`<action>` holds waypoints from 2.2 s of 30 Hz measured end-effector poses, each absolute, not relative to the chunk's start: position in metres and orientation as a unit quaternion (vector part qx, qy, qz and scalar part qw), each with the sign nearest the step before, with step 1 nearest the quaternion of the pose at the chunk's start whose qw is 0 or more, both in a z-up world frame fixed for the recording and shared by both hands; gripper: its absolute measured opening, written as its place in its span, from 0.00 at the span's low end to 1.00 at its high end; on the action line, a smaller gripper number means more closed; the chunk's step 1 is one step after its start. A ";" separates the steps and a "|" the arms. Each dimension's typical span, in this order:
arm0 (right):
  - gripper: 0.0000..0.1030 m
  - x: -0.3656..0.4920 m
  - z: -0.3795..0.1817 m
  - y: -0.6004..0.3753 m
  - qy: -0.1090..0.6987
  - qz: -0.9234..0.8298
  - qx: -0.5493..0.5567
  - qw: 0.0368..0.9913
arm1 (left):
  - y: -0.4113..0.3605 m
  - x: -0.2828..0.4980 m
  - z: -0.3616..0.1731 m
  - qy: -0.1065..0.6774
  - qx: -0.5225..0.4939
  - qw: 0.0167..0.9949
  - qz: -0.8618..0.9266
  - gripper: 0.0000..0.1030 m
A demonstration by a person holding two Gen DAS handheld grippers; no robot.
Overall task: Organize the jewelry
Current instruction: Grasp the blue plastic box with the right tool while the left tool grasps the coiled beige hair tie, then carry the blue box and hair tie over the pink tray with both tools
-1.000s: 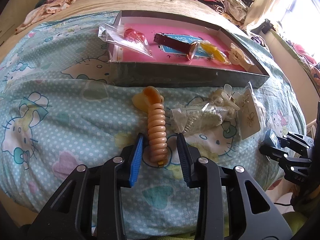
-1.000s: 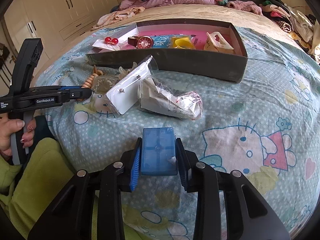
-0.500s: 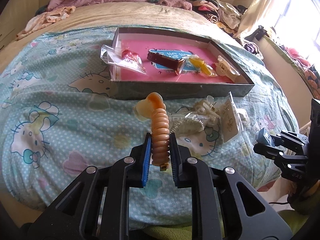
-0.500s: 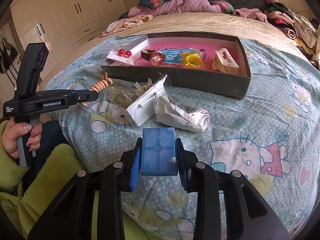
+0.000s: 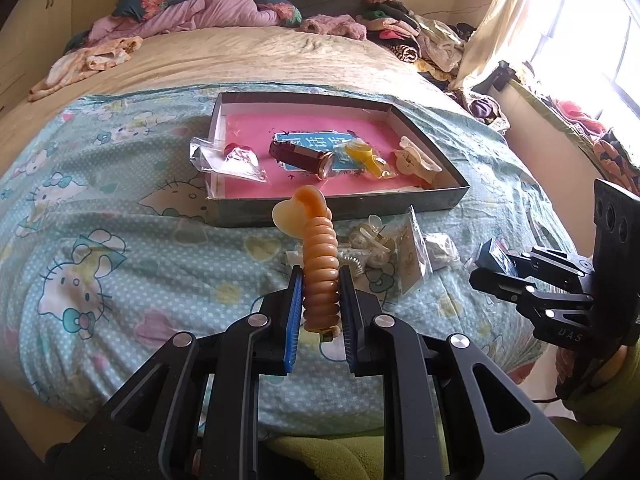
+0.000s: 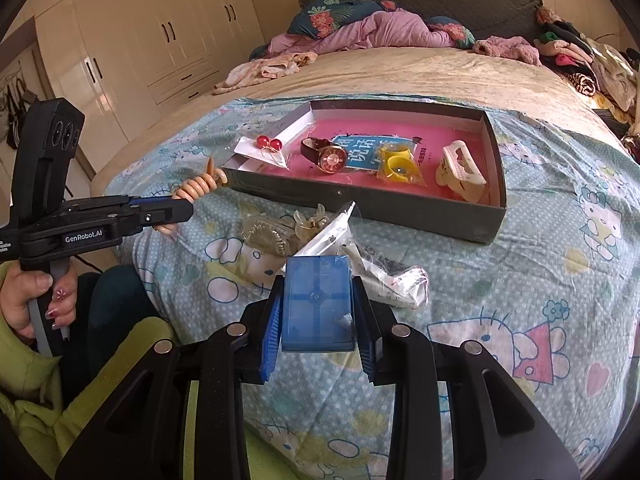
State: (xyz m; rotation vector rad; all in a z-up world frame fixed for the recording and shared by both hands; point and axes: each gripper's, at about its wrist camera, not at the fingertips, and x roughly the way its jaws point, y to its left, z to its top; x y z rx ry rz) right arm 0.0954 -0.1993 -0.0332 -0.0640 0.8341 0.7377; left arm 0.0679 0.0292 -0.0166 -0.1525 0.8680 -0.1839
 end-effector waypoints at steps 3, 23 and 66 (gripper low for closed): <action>0.30 0.097 -0.028 -0.199 0.389 0.352 -0.027 0.851 | 0.028 0.067 -0.014 0.417 -0.073 0.901 -0.092 0.10; 0.30 0.112 -0.003 -0.197 0.356 0.354 -0.019 0.865 | 0.009 0.074 0.009 0.393 -0.060 0.911 -0.110 0.10; 0.30 0.203 -0.011 -0.200 0.341 0.314 0.005 0.886 | 0.060 0.161 -0.022 0.411 -0.042 0.911 -0.005 0.10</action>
